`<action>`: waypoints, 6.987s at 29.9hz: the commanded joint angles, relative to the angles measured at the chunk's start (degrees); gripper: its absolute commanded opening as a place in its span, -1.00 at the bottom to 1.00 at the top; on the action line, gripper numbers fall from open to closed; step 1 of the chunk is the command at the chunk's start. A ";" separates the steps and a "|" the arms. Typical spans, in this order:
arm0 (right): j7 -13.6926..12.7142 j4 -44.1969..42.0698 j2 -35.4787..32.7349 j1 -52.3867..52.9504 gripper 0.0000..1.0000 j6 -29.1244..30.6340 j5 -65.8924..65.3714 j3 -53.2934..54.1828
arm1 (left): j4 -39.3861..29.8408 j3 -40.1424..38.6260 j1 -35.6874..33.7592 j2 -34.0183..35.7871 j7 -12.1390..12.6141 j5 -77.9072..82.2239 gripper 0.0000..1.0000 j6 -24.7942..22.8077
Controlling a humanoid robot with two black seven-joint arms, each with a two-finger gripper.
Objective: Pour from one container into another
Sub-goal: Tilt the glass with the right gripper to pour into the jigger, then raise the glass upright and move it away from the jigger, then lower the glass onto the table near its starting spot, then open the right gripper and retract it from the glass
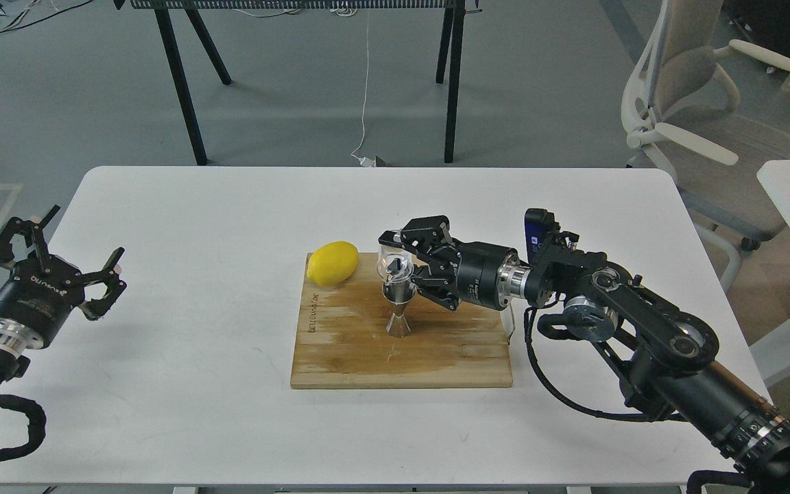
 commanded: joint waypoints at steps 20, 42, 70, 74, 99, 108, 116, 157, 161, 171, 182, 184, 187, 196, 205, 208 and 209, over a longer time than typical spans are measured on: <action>1.64 0.08 -0.35 0.27 -0.54 -0.01 -5.09 -0.88 | 0.08 0.00 0.06 0.00 0.00 0.00 0.99 0.00; 2.70 0.43 -0.53 2.64 -0.54 0.07 -10.01 -3.69 | 0.26 0.00 0.06 0.00 0.00 -0.08 0.99 0.00; 2.87 1.75 -1.67 2.99 -0.55 0.07 -14.22 -4.04 | 0.70 0.00 0.06 -0.09 0.00 0.00 0.99 0.00; 3.05 2.10 -1.84 3.08 -0.55 0.07 -15.11 -4.04 | 0.70 0.00 0.06 -0.09 0.00 0.00 0.99 0.00; 2.26 4.73 -1.67 0.98 -0.55 -5.11 22.74 5.26 | 0.87 0.00 0.06 -0.09 0.00 0.00 0.99 0.00; 2.26 4.65 -1.93 -9.83 -0.54 -12.48 61.93 24.15 | 1.49 0.00 0.15 -0.17 0.00 -0.09 0.99 0.00; 2.78 1.40 -2.81 -20.29 -0.54 -25.84 73.05 39.54 | 1.58 0.00 0.15 -1.05 0.00 -0.09 0.99 0.00; 3.05 -8.10 -2.72 -24.34 -0.19 -34.82 72.87 34.63 | 1.58 0.00 0.94 -1.76 0.00 -0.09 0.99 0.00; 3.05 -7.83 -2.72 -24.34 0.24 -34.73 72.96 34.63 | 1.58 0.00 0.94 -1.76 0.00 -0.09 0.99 0.00; 2.96 -7.83 -2.72 -24.43 0.91 -34.64 72.96 34.72 | 1.58 0.00 1.29 -1.76 0.00 -0.09 0.99 0.00; 2.96 -7.75 -2.72 -24.60 0.93 -34.56 72.96 34.63 | 1.58 -0.09 1.29 -1.76 0.00 -0.09 0.99 0.00; 2.96 -7.75 -2.72 -24.69 0.94 -34.47 72.96 34.63 | 1.58 -0.09 1.29 -1.76 0.00 -0.09 0.99 0.00; 2.96 -7.66 -2.72 -24.78 0.95 -34.38 72.96 34.54 | 1.58 -0.09 1.29 -1.76 0.00 -0.09 0.99 0.00; 2.96 -7.48 -2.72 -25.04 0.95 -34.20 72.96 34.45 | 1.58 -0.09 1.29 -1.76 0.00 -0.09 0.99 0.00; 2.96 -6.26 -2.81 -25.31 0.95 -34.20 72.96 34.45 | 1.58 0.00 1.29 -1.76 0.00 -0.09 0.99 0.00; 2.87 -3.89 -3.16 -26.10 0.95 -34.55 72.96 34.80 | 1.58 0.00 1.38 -1.76 0.00 -0.09 0.99 0.00; 2.79 -3.27 -3.25 -26.10 0.95 -34.64 72.96 35.07 | 1.58 0.00 1.38 -1.76 0.00 -0.09 0.99 0.00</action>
